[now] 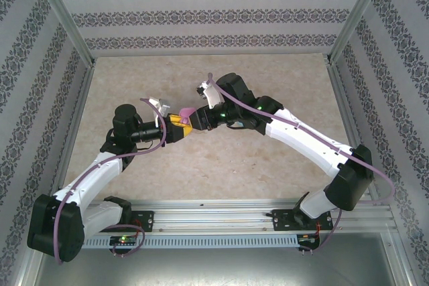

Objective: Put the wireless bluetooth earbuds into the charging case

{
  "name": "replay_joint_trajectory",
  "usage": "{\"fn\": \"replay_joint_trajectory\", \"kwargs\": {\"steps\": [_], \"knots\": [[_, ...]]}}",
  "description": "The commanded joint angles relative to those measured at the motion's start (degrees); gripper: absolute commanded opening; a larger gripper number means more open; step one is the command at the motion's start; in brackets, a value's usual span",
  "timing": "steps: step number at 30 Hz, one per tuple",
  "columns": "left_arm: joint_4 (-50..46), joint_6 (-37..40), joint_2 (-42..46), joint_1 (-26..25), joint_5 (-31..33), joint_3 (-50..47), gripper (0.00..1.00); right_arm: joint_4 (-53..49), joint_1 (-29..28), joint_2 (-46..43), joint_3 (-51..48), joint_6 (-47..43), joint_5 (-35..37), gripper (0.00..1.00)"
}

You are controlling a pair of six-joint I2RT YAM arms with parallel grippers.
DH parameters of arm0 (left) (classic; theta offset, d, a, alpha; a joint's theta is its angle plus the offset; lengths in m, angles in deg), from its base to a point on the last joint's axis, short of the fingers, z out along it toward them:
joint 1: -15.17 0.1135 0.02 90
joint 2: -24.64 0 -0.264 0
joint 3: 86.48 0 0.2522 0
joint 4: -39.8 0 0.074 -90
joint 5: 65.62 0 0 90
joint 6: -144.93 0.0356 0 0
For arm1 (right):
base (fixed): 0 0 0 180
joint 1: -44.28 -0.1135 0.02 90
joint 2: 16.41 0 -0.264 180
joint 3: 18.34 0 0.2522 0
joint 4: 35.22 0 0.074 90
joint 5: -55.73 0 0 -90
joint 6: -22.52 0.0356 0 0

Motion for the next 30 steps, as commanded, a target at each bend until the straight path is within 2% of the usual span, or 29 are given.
{"fn": "replay_joint_trajectory", "kwargs": {"steps": [1,13,21,25,30], "knots": [[4.45,0.21,0.70,-0.35,-1.38,2.09,0.27,-3.23,-0.40,-0.63,0.70,-0.44,2.54,0.33],[3.61,1.20,0.59,-0.40,-0.90,2.19,0.27,-3.41,-0.24,-2.91,-0.26,1.31,3.48,0.37],[4.29,1.75,0.26,-0.46,-0.61,1.91,0.27,-1.44,0.68,-6.81,-0.04,4.19,3.66,0.45],[5.94,1.74,0.43,-0.43,-0.79,1.76,0.27,2.46,4.08,-8.49,-1.60,9.06,4.11,0.53],[6.49,2.50,0.01,-0.90,-0.81,2.30,0.27,7.89,8.87,-6.01,-2.94,17.84,0.77,0.59]]}}
